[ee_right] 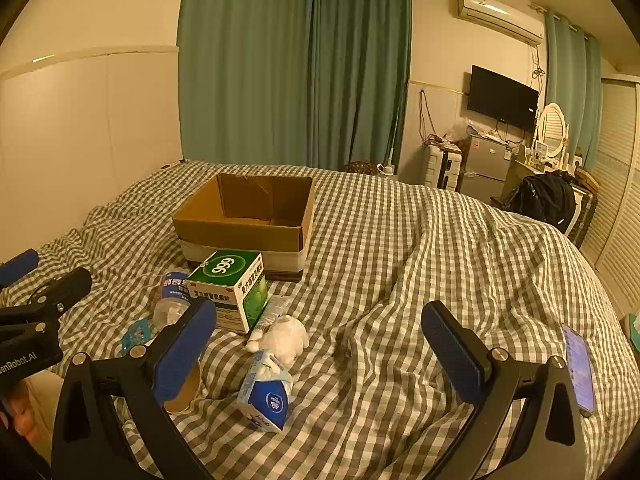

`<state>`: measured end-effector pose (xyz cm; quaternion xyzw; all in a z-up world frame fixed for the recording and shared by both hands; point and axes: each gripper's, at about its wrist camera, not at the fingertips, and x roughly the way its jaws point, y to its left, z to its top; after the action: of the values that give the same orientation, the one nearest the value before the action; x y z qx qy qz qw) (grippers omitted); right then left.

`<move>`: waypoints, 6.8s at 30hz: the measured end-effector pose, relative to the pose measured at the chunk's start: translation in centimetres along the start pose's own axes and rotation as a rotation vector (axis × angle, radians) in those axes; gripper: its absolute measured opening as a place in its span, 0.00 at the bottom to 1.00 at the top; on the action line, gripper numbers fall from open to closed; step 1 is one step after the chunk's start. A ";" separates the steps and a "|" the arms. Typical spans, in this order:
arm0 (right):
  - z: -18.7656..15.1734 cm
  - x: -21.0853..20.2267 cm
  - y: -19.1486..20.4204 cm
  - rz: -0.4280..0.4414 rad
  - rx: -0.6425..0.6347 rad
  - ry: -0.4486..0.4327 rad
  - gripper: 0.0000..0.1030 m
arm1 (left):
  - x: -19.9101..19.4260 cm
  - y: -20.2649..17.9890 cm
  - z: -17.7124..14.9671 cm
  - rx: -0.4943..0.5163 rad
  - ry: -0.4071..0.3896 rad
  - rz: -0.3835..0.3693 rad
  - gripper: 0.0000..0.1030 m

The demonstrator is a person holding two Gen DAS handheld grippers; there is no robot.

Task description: Organize objects

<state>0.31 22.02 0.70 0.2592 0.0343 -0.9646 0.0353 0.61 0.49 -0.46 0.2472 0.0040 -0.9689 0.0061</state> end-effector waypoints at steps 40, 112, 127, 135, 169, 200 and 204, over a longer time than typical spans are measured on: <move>0.6 -0.8 1.3 0.032 -0.054 -0.006 1.00 | 0.1 -0.3 0.0 -0.008 0.033 0.000 1.00; -6.9 11.0 4.6 0.118 -0.135 0.408 0.22 | 9.6 0.4 -7.6 0.050 0.359 -0.138 0.30; 0.2 5.4 4.2 0.196 -0.180 0.176 0.19 | 6.9 0.3 -0.3 0.071 0.239 -0.157 0.29; 8.4 9.3 4.1 0.296 -0.145 0.071 0.19 | 11.5 -0.1 7.3 0.141 0.191 -0.188 0.29; 14.2 25.3 3.2 0.197 0.000 0.219 0.69 | 27.9 -0.6 10.7 0.149 0.360 -0.223 0.78; 11.7 1.3 2.7 0.103 -0.090 0.019 1.00 | 5.9 5.7 7.8 0.027 0.158 0.023 1.00; 8.0 2.8 3.2 0.089 -0.084 0.074 1.00 | 6.9 6.6 3.2 0.021 0.212 0.078 1.00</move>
<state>-5.83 18.06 6.01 0.2942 0.0647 -0.9495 0.0877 -6.83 -6.17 -1.01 0.3484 -0.0151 -0.9363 0.0409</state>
